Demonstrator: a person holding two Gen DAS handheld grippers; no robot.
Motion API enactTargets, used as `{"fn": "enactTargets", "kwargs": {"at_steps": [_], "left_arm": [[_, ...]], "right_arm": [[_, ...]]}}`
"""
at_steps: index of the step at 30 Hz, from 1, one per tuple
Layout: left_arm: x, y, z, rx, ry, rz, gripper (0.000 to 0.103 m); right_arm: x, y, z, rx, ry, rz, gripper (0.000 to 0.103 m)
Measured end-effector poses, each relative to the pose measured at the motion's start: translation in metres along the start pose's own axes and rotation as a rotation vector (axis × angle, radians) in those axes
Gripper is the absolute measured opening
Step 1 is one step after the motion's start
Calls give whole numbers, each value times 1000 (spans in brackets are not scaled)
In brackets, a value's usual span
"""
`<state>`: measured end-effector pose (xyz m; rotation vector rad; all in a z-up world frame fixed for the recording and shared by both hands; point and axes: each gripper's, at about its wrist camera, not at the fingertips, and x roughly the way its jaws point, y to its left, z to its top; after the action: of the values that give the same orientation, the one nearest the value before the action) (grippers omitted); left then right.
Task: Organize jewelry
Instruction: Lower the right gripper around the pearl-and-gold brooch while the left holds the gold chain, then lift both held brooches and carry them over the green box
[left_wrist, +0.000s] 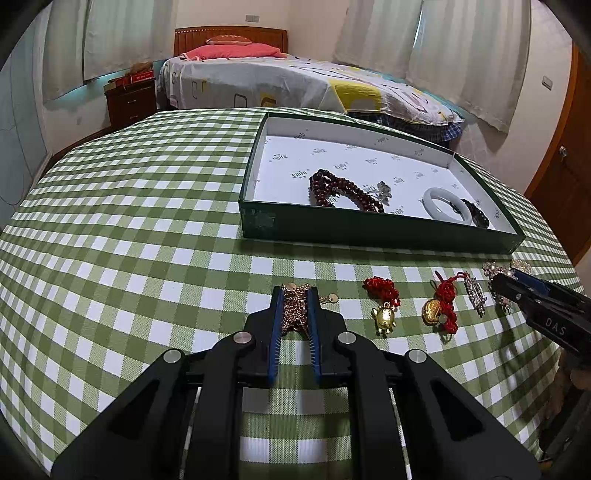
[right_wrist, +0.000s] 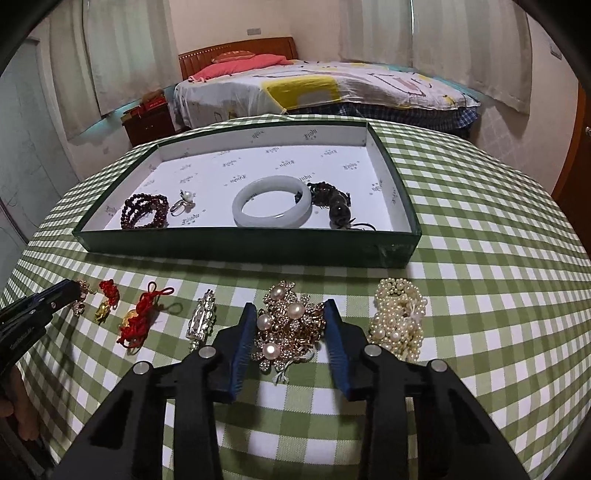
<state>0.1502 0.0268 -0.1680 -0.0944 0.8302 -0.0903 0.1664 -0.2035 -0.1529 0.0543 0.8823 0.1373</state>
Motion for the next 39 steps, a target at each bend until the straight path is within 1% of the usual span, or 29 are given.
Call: {"fn": "enactTargets", "kwargs": {"at_steps": [25,32,39], "left_arm": [[-1,0,1,2,-4,-2,12],[-8,-4,6,11,-24,-3,12],[-25,-10,14,23,-60,-18,12]], "right_arm": [[-10,1,-5,-10,-34,-11,37],[-19,1,-3,-7,-54,-6,37],[-32,1,1,-2,-87,-1,37]]}}
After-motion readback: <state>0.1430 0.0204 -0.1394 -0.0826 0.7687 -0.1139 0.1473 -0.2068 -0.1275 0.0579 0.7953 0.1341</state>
